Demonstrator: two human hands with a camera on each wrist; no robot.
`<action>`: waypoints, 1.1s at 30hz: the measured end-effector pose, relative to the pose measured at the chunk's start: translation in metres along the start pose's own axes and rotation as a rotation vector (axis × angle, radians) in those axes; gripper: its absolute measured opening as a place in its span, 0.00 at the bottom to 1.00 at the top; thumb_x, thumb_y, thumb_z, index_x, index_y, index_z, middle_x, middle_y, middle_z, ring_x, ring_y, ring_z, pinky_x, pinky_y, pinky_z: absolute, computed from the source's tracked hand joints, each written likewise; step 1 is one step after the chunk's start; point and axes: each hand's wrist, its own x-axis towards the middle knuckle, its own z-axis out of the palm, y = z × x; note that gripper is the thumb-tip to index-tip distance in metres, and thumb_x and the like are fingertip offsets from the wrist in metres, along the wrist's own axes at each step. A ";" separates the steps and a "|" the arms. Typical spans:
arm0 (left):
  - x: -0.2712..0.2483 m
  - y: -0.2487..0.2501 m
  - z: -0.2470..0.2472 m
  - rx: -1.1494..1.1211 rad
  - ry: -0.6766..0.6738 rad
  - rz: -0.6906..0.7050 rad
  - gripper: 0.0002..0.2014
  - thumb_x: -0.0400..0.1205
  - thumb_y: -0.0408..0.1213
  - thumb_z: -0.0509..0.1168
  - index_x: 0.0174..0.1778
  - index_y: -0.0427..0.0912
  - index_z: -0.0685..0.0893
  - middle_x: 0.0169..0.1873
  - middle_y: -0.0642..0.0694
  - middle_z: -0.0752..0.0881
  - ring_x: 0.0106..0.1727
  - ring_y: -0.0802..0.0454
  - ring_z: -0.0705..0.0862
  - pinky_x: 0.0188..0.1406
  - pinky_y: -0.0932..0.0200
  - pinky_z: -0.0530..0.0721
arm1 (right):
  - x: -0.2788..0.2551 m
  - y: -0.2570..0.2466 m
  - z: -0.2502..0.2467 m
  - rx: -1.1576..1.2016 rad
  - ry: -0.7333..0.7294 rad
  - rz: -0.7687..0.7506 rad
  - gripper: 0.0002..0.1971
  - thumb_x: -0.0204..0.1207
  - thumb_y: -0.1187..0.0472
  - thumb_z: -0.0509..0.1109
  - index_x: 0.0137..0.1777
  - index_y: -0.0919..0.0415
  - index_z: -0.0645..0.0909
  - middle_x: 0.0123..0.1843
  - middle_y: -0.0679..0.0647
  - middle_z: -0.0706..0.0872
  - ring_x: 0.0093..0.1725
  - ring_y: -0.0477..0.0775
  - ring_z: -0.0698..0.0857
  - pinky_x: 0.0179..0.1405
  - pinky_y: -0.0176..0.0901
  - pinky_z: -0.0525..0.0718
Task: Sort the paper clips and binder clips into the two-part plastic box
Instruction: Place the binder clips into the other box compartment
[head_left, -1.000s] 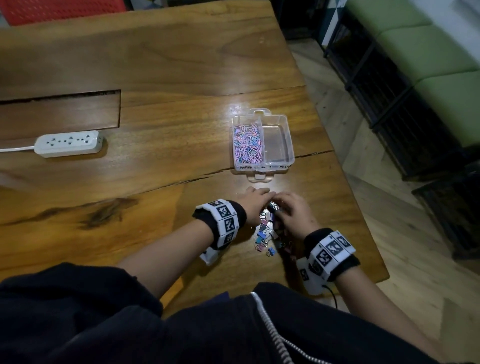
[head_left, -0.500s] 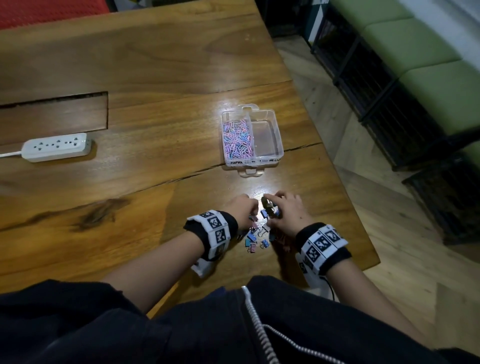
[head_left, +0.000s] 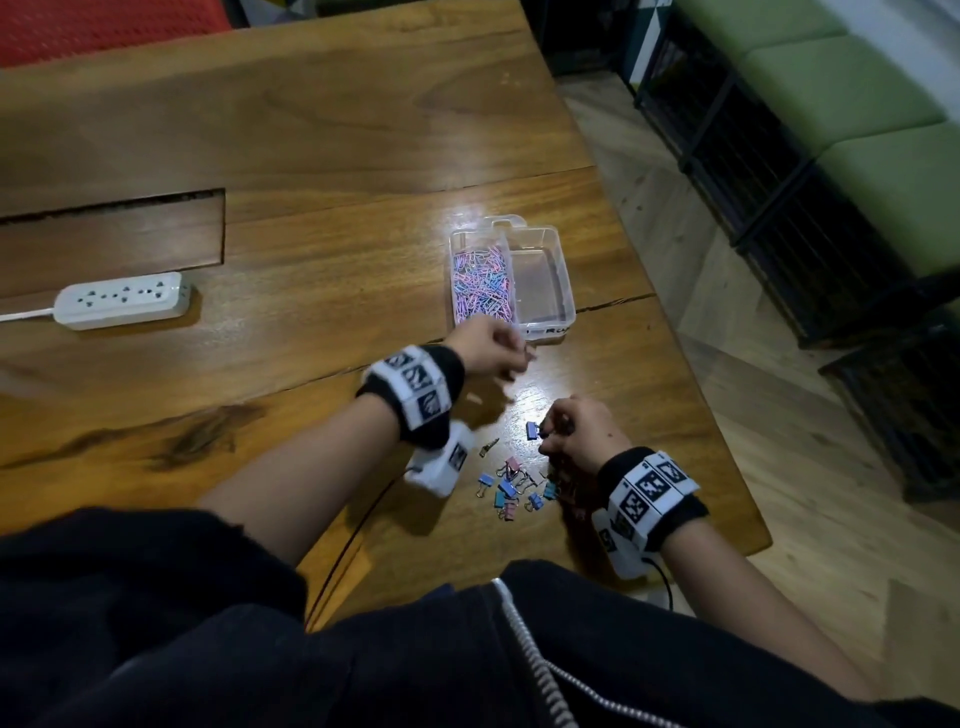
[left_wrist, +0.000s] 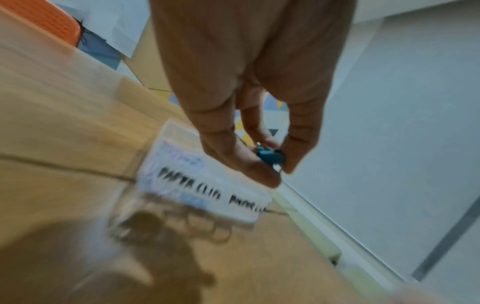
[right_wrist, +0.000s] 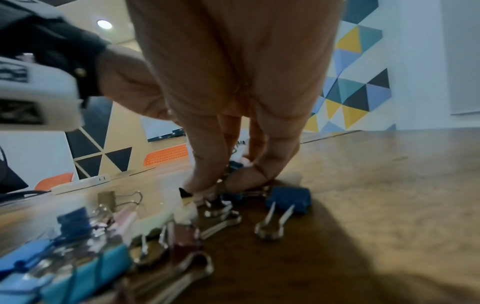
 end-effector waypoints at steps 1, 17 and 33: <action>0.009 0.011 -0.002 -0.066 0.064 0.018 0.10 0.75 0.24 0.67 0.32 0.41 0.76 0.32 0.49 0.81 0.32 0.59 0.81 0.20 0.75 0.79 | 0.000 0.001 -0.001 0.027 -0.002 0.001 0.06 0.67 0.69 0.74 0.41 0.63 0.81 0.49 0.59 0.83 0.49 0.53 0.80 0.52 0.43 0.82; -0.018 -0.020 0.012 0.467 -0.023 0.118 0.17 0.75 0.31 0.68 0.60 0.44 0.78 0.61 0.45 0.80 0.54 0.53 0.82 0.43 0.66 0.81 | 0.046 -0.055 -0.075 0.263 0.238 -0.159 0.09 0.70 0.66 0.72 0.35 0.55 0.74 0.38 0.49 0.79 0.41 0.50 0.81 0.38 0.35 0.82; -0.064 -0.079 0.056 1.126 -0.204 0.332 0.23 0.82 0.35 0.59 0.74 0.51 0.67 0.71 0.42 0.68 0.69 0.44 0.68 0.65 0.51 0.75 | -0.022 0.003 0.002 -0.430 -0.108 -0.225 0.28 0.74 0.61 0.67 0.73 0.43 0.66 0.77 0.49 0.64 0.72 0.56 0.64 0.69 0.52 0.71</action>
